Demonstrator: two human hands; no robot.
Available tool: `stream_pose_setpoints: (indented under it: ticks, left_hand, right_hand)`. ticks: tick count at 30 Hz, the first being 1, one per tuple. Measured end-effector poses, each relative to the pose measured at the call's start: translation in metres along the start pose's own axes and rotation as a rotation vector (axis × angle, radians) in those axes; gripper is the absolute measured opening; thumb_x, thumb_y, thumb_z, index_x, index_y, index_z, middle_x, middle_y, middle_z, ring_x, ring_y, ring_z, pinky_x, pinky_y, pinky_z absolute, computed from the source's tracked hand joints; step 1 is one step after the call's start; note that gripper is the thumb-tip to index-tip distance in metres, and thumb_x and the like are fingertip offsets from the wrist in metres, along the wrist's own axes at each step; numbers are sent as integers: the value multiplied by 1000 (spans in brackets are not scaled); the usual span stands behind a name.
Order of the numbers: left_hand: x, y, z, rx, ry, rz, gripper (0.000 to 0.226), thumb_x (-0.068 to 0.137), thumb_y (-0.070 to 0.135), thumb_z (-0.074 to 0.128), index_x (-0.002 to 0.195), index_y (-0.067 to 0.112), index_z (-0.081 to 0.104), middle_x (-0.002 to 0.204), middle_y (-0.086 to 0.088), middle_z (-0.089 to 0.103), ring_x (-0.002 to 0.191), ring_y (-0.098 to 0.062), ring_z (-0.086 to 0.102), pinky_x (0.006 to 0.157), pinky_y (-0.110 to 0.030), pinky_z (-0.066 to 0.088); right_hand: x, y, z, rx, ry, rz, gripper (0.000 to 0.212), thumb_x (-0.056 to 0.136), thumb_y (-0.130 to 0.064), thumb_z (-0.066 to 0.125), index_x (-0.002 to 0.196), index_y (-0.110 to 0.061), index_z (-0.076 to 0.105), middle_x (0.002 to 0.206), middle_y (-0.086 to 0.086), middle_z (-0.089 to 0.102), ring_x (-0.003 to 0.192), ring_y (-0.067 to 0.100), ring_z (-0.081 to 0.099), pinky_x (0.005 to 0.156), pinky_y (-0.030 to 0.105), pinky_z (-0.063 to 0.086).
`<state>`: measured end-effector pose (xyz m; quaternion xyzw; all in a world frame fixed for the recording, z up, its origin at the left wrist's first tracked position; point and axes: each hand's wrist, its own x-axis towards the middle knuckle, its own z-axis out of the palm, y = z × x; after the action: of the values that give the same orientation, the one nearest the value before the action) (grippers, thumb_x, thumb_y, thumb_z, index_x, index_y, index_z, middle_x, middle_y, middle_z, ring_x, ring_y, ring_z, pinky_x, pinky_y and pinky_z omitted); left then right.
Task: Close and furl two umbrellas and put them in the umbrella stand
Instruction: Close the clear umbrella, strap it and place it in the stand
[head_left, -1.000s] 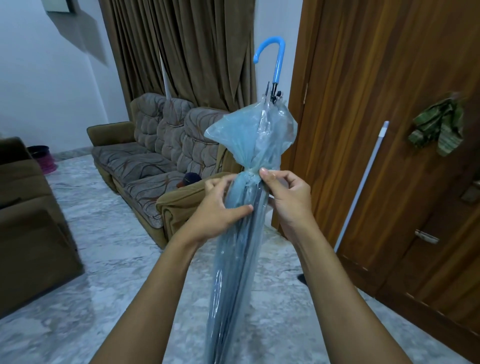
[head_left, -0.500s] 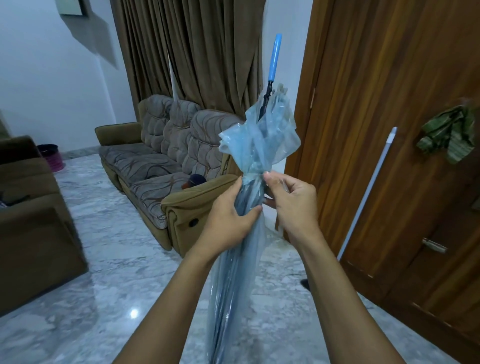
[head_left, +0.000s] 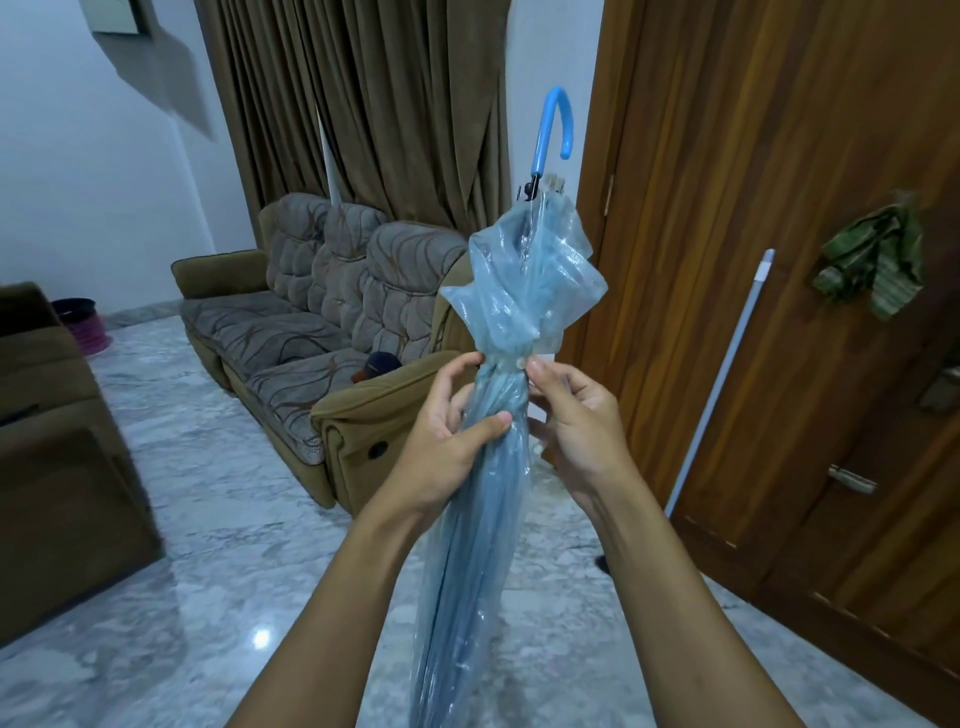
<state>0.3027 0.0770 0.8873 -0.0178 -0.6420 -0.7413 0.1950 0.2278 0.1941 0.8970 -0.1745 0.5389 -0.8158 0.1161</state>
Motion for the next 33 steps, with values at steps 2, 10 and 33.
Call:
stream_pose_setpoints:
  ticks: [2, 10, 33]
  left_hand:
    - [3, 0, 3, 218, 115, 17, 58, 89, 4, 65, 132, 35, 44, 126, -5, 54, 109, -14, 62, 90, -26, 52]
    - [11, 13, 15, 607, 146, 174, 55, 91, 19, 63, 143, 24, 46, 124, 11, 57, 114, 2, 55, 100, -11, 42]
    - [31, -1, 37, -328, -404, -192, 43, 87, 11, 61, 129, 8, 58, 116, -17, 67, 95, -24, 69, 79, -31, 57]
  right_hand:
    - [0, -2, 1, -28, 65, -1, 12, 91, -19, 71, 94, -6, 71, 101, 19, 76, 95, 33, 73, 83, 47, 58]
    - [-3, -21, 5, -101, 192, -92, 17, 84, -15, 79, 84, 0, 71, 87, 7, 78, 82, 23, 76, 64, 31, 61]
    - [-27, -49, -46, -250, 218, -145, 27, 71, -36, 80, 85, -13, 77, 91, 6, 79, 89, 19, 75, 79, 34, 60]
